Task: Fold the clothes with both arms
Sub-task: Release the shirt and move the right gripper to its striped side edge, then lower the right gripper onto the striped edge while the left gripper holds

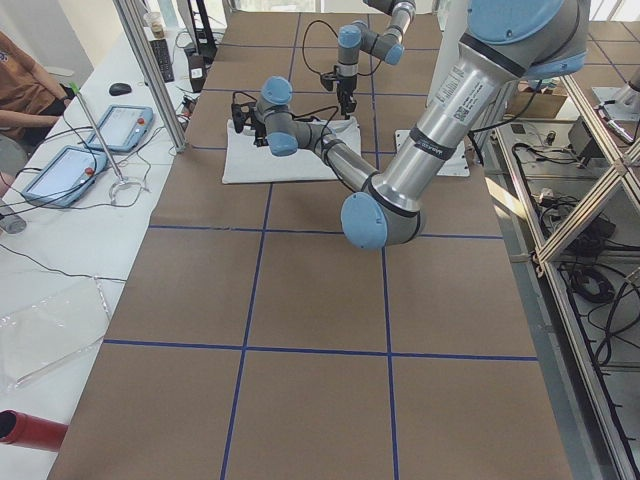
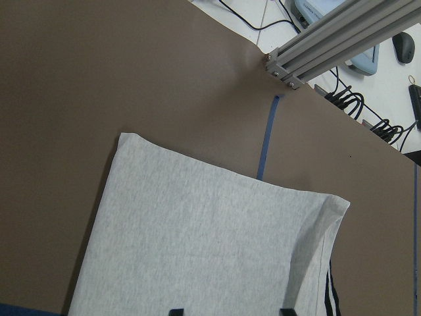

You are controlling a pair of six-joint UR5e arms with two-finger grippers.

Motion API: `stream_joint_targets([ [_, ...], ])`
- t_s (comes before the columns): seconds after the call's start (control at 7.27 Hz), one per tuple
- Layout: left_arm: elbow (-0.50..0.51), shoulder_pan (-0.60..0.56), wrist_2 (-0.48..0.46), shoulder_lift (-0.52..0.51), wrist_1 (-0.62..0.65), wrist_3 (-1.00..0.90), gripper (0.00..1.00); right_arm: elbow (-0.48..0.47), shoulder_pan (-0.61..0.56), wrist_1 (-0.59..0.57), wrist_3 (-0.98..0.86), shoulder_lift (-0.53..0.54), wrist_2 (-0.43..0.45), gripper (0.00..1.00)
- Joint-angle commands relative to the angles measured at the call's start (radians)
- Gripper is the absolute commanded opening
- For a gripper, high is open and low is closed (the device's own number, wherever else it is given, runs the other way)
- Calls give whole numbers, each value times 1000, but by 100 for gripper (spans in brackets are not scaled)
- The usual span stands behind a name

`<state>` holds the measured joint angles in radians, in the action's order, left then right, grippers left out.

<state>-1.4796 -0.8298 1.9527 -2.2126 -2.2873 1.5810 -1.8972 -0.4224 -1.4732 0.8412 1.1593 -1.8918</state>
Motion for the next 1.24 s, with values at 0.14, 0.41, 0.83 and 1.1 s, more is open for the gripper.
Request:
stream_joint_targets([
  [0.14,1,5,0,-1,-6,65,58,29,1,4,-77,-7,-7,45],
  [0.41,4,6,0,1,-6,65,58,47,2,7,-77,-9,-6,43],
  [0.83,4,6,0,5,-6,65,58,47,7,7,-76,-10,-6,0],
  [1.1,2,6,0,4,-6,65,58,46,17,8,-67,-1,-7,0],
])
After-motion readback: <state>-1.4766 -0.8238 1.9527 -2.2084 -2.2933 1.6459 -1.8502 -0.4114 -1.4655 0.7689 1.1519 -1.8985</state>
